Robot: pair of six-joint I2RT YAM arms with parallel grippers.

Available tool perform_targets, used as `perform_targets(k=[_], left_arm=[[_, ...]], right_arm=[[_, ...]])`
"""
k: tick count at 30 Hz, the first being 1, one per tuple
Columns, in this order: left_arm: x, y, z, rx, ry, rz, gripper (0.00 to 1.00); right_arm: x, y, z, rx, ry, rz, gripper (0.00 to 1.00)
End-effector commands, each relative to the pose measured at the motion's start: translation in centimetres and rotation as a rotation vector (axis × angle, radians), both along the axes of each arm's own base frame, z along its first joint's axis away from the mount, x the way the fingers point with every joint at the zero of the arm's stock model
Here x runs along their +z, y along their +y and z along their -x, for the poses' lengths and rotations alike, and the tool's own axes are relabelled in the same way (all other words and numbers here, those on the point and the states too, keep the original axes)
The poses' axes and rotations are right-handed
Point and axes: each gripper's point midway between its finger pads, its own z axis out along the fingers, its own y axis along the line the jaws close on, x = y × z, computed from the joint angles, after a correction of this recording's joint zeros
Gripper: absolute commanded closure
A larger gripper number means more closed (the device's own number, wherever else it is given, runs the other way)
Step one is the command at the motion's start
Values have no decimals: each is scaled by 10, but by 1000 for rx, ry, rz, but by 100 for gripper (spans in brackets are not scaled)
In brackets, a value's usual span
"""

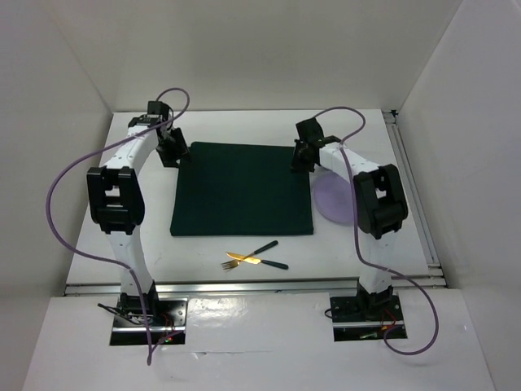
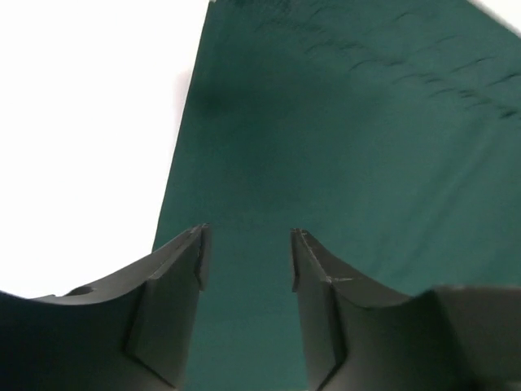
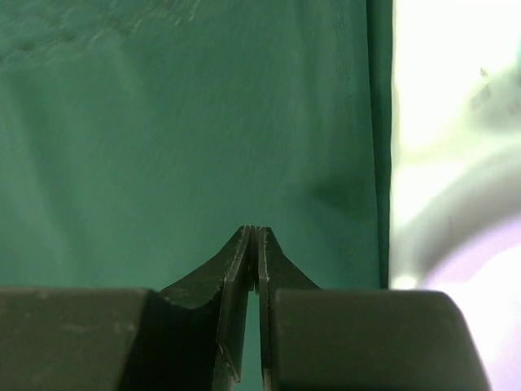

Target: Set the dinner table for one person

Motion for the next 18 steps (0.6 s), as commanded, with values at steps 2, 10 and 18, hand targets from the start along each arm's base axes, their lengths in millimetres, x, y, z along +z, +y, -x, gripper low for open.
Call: perform_targets(k=[2, 10, 18], left_arm=[[-31, -6, 9, -22, 94, 16, 48], [-76, -16, 13, -24, 191, -12, 59], [-101, -21, -17, -31, 210, 5, 58]], right_arm=[[-22, -10, -14, 0, 41, 94, 87], [-63, -11, -29, -12, 100, 122, 87], [-85, -26, -55, -63, 102, 162, 87]])
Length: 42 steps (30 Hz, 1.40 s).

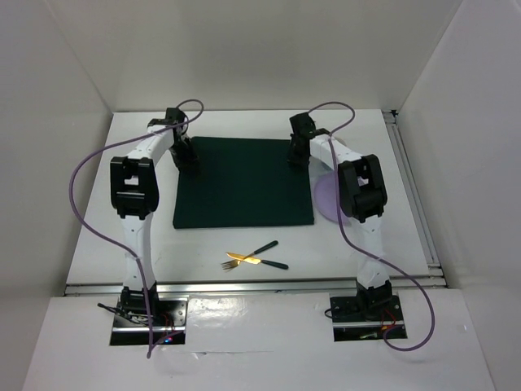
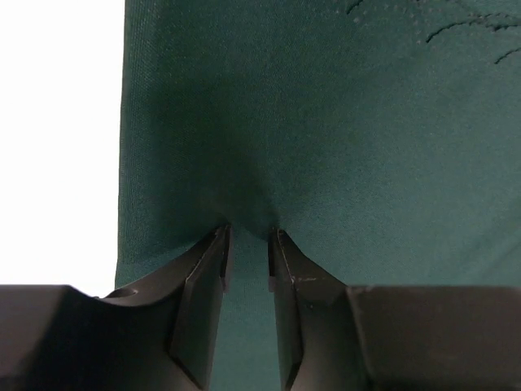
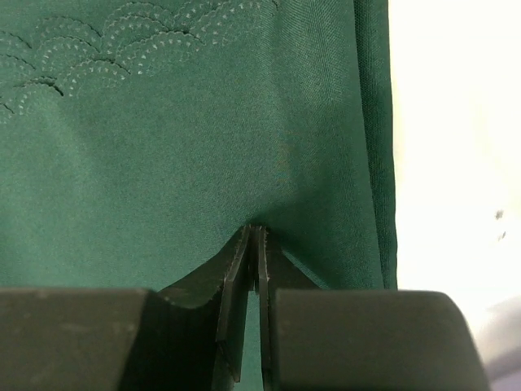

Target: Set the dinner table for one person

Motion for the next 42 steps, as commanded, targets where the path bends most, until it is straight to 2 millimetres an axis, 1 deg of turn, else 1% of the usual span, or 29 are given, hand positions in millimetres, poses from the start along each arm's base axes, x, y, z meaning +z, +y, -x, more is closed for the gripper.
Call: perform_targets(k=[1, 4, 6, 8, 10, 13, 16, 17, 18, 19, 20, 21, 22, 23, 25, 26, 27, 29, 30, 31, 32, 33, 35, 36, 37, 38, 39, 41, 42], left_arm=[[-20, -2, -14, 5, 15, 14, 58], [-24, -4, -18, 2, 15, 25, 54], [-17, -7, -24, -2, -9, 37, 54], [-14, -7, -27, -11, -21, 35, 53], [-13, -11, -27, -20, -21, 35, 51], [-5, -16, -25, -38, -36, 33, 50], [16, -14, -22, -36, -56, 25, 44], [25, -14, -23, -36, -74, 26, 41], [45, -12, -23, -32, -108, 16, 35], [55, -12, -24, -32, -130, 17, 32], [74, -10, -28, -38, -168, 6, 30], [89, -10, -29, -38, -193, 7, 27], [114, -10, -29, -47, -241, 5, 23], [133, -9, -27, -55, -269, 2, 21], [161, -11, -23, -67, -323, -8, 16], [187, -9, -13, -70, -367, -19, 16], [197, -8, -6, -70, -382, -19, 16], [216, -12, 8, -88, -430, -19, 16], [224, -17, 28, -103, -442, -5, 16], [230, -19, 32, -108, -472, 6, 16], [231, -20, 40, -113, -478, 14, 16], [230, -26, 57, -132, -476, 33, 16], [229, -27, 66, -139, -485, 45, 16], [218, -32, 75, -154, -454, 57, 16], [221, -32, 81, -155, -461, 58, 16], [218, -36, 85, -176, -455, 55, 16], [208, -35, 89, -176, -429, 54, 16], [208, -37, 93, -179, -431, 47, 16], [203, -36, 95, -179, -417, 46, 16]], right_arm=[[-39, -23, 0, -38, 70, 80, 87], [-38, -28, -8, -53, 74, 91, 87], [-42, -33, -8, -64, 79, 115, 87], [-37, -36, -6, -90, 84, 123, 87], [-41, -40, -3, -99, 90, 142, 87], [-27, -34, -7, -83, 71, 141, 87], [6, -19, -18, -44, -2, 129, 82], [33, -5, -22, -10, -61, 109, 80], [50, -2, -25, -5, -90, 88, 78], [64, 7, -25, 17, -124, 82, 77], [97, 8, -29, 13, -186, 59, 74], [119, 16, -29, 22, -228, 43, 63], [135, 16, -28, 21, -254, 33, 56], [170, 20, -22, 27, -315, 9, 50], [185, 13, -9, 20, -330, 11, 39], [216, 9, 2, 17, -384, -10, 37], [208, -4, 11, -13, -365, 1, 35], [216, -22, 24, -42, -380, 7, 34], [219, -46, 33, -81, -384, 13, 34], [218, -59, 35, -101, -379, 12, 32], [216, -70, 38, -123, -364, 2, 30], [212, -96, 37, -173, -342, 12, 27], [209, -114, 38, -181, -315, -5, 21], [190, -131, 34, -202, -258, 9, 19], [193, -134, 27, -190, -253, -7, 15], [186, -137, 23, -191, -229, -14, 14], [174, -144, 15, -193, -188, -5, 14], [161, -148, 7, -202, -149, 2, 14], [155, -148, 4, -202, -140, 3, 14]])
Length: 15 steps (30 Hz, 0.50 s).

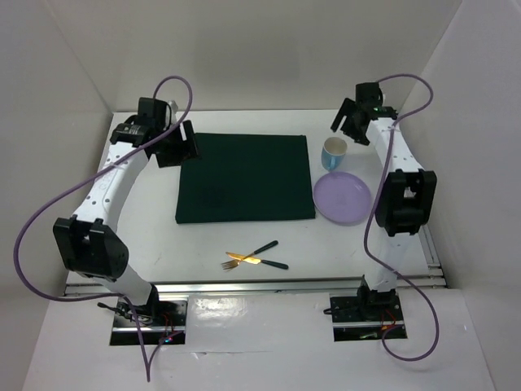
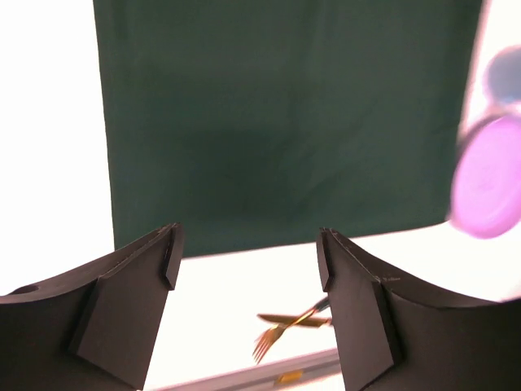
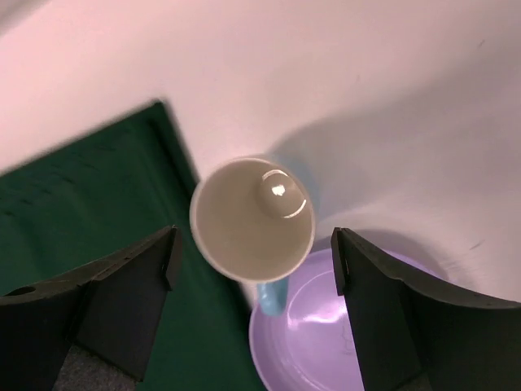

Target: Set the dinner table for one person

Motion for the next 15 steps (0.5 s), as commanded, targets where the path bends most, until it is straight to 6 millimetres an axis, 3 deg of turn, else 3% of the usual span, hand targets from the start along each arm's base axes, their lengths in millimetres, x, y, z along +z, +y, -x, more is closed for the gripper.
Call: perform_targets(k=[1, 8, 15], left_arm=[[-13, -4, 2, -31, 25, -8, 16], [-21, 1, 10, -26, 56, -31, 17], [-28, 1, 11, -33, 72, -39, 17]], right_arm=[[-45, 9, 2, 54, 158, -13, 14], [-75, -6, -4, 6, 173, -23, 17], [-99, -11, 2, -11, 224, -30, 32]])
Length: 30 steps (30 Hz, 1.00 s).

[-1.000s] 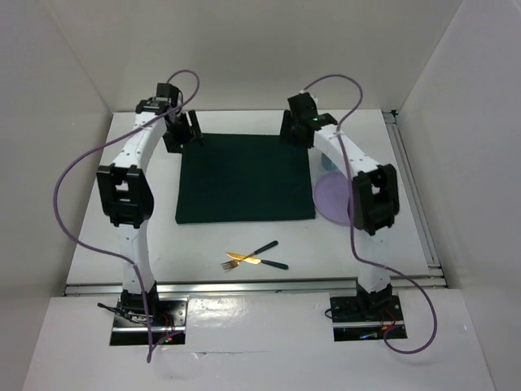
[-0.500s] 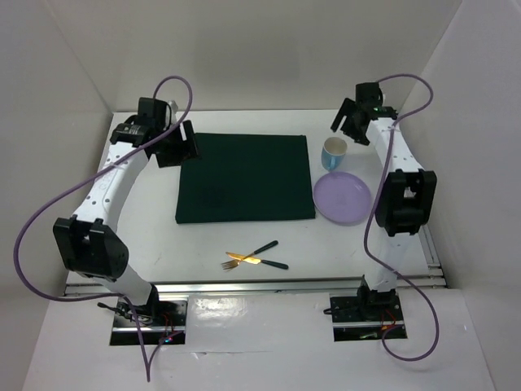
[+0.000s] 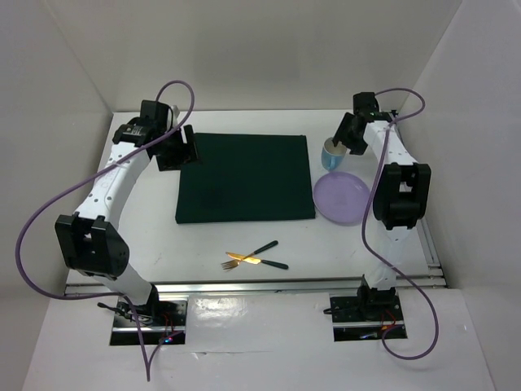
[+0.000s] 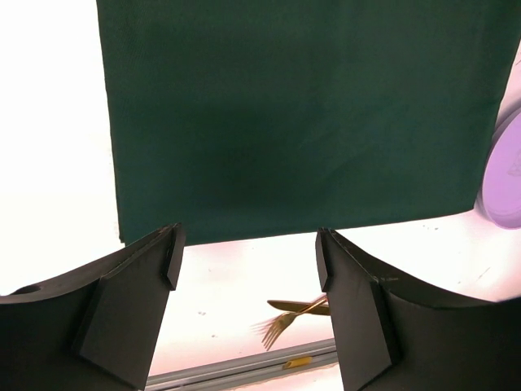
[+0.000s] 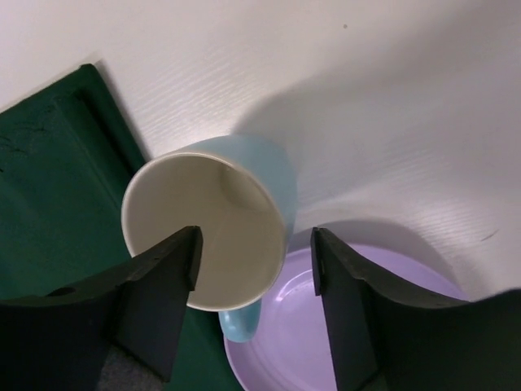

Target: Set the dinner table for one person

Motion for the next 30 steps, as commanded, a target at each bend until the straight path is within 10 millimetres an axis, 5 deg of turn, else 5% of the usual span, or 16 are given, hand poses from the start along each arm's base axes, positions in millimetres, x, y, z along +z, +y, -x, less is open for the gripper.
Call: perform_targets(k=[1, 9, 12, 13, 17, 21, 27, 30], left_arm=[[2, 1, 0, -23, -20, -20, 17], [5, 0, -7, -23, -29, -18, 18], [2, -1, -7, -29, -19, -12, 18], [5, -3, -8, -43, -30, -10, 18], [7, -3, -7, -43, -27, -10, 18], [11, -2, -6, -43, -37, -9, 18], [21, -8, -5, -76, -55, -8, 18], [23, -6, -5, -69, -57, -16, 18]], right_arm=[[-10, -4, 1, -14, 11, 0, 34], [-20, -5, 2, -15, 21, 3, 63], [-15, -9, 1, -37, 11, 18, 82], [-8, -9, 1, -37, -4, 18, 98], [52, -14, -12, -50, -158, 77, 100], [112, 18, -32, 46, -268, 90, 100], [112, 77, -53, 198, -241, 123, 100], [107, 89, -61, 213, -247, 108, 100]])
